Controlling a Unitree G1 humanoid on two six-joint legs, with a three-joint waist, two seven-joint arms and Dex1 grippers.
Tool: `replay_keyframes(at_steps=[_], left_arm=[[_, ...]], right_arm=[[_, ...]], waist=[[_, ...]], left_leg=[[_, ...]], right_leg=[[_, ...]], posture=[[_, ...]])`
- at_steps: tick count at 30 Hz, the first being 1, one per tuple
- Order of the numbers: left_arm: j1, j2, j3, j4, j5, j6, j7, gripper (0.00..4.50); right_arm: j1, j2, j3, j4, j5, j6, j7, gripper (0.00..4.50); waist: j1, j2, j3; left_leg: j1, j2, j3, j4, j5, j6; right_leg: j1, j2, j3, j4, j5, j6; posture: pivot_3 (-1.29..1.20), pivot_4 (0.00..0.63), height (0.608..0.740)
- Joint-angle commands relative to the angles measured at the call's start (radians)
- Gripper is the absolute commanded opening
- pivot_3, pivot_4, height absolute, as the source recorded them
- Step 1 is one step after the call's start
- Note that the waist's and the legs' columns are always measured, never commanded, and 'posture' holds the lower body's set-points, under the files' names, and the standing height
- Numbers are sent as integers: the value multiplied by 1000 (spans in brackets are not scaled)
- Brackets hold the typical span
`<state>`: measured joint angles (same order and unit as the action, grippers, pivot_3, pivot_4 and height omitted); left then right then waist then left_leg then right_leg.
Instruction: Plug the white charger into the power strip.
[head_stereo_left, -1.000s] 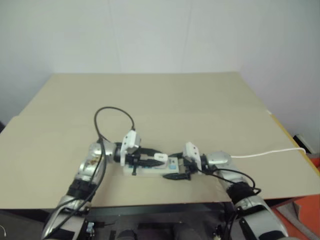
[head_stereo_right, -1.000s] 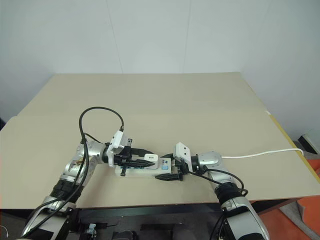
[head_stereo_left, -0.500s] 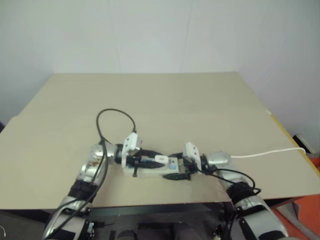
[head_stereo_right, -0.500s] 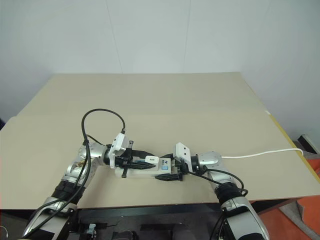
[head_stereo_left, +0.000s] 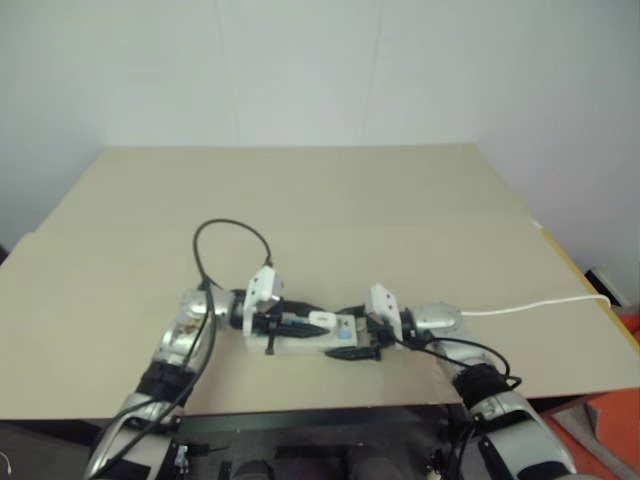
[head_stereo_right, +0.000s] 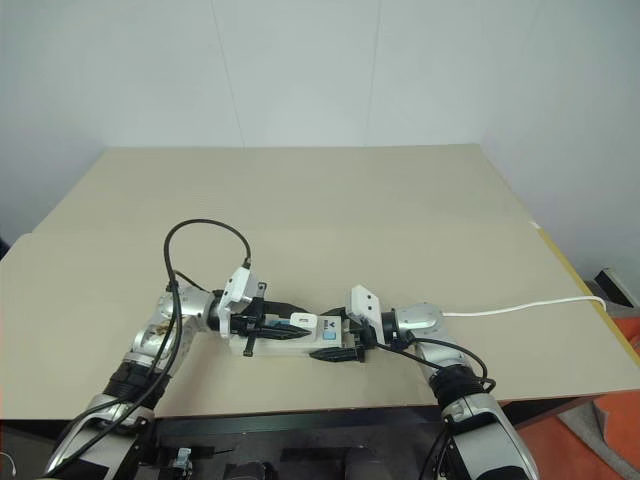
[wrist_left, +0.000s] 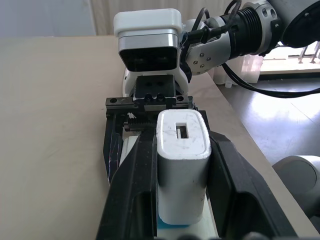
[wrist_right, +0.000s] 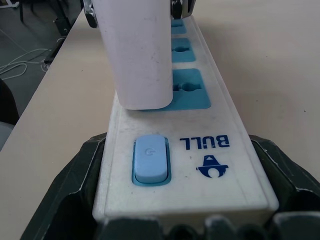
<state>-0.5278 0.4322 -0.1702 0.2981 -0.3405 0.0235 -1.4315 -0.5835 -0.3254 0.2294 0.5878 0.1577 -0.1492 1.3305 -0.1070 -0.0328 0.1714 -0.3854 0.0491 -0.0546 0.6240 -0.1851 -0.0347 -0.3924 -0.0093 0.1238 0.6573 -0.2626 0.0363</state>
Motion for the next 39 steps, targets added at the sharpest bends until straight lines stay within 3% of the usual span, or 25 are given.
replay_keyframes(at_steps=[1, 18, 29, 32, 35, 37, 39], left_arm=[[34, 33, -4, 35, 24, 0, -11, 1009], [42, 47, -34, 93, 50, -30, -17, 1009], [18, 61, 14, 13, -4, 47, -16, 4479], [-10, 88, 58, -37, -40, 85, -9, 4479], [-38, 182, 104, -113, -112, 160, -86, 4479], [-32, 246, 127, -155, -138, 177, -126, 4500], [-17, 294, 144, -183, -152, 182, -156, 4500]], right_arm=[[8, 4, 17, 0, -17, 8, 0, 3401], [0, 4, 14, 7, -23, 6, 1, 3401], [-10, 19, 17, 22, -31, -2, 3, 3401], [-12, 21, 21, 29, -35, -6, 6, 3401], [-12, 18, 23, 28, -31, 9, 22, 3401], [-10, 16, 19, 24, -27, 15, 22, 4155], [-9, 12, 16, 22, -25, 18, 28, 4459]], waist=[[-3, 0, 0], [-12, 0, -1], [-14, 1, -1], [-16, 1, 0], [-18, 0, 0], [-18, 1, 0], [-17, 1, 0]], left_leg=[[0, 0, 0, 0, 0, 0], [2, 0, 0, 0, 0, 0], [2, 0, 0, -1, 0, 0], [1, 0, 0, -1, 0, 0], [0, 0, 0, -1, 0, 0], [-1, 1, 0, -2, 0, 0], [-1, 1, 0, -2, 0, 0]], right_leg=[[0, 0, 0, 0, 0, 0], [2, 0, 0, 0, 0, 0], [2, 0, 0, -1, 0, 0], [2, 0, 0, -1, 0, 0], [-1, 0, 0, -1, 0, 0], [-2, 0, 0, -1, 0, 0], [-2, 0, 0, -2, 0, 0]], posture=[[0, 150, 740], [0, 150, 740], [0, 150, 740], [0, 150, 740], [0, 150, 740], [0, 150, 740], [0, 150, 740]])
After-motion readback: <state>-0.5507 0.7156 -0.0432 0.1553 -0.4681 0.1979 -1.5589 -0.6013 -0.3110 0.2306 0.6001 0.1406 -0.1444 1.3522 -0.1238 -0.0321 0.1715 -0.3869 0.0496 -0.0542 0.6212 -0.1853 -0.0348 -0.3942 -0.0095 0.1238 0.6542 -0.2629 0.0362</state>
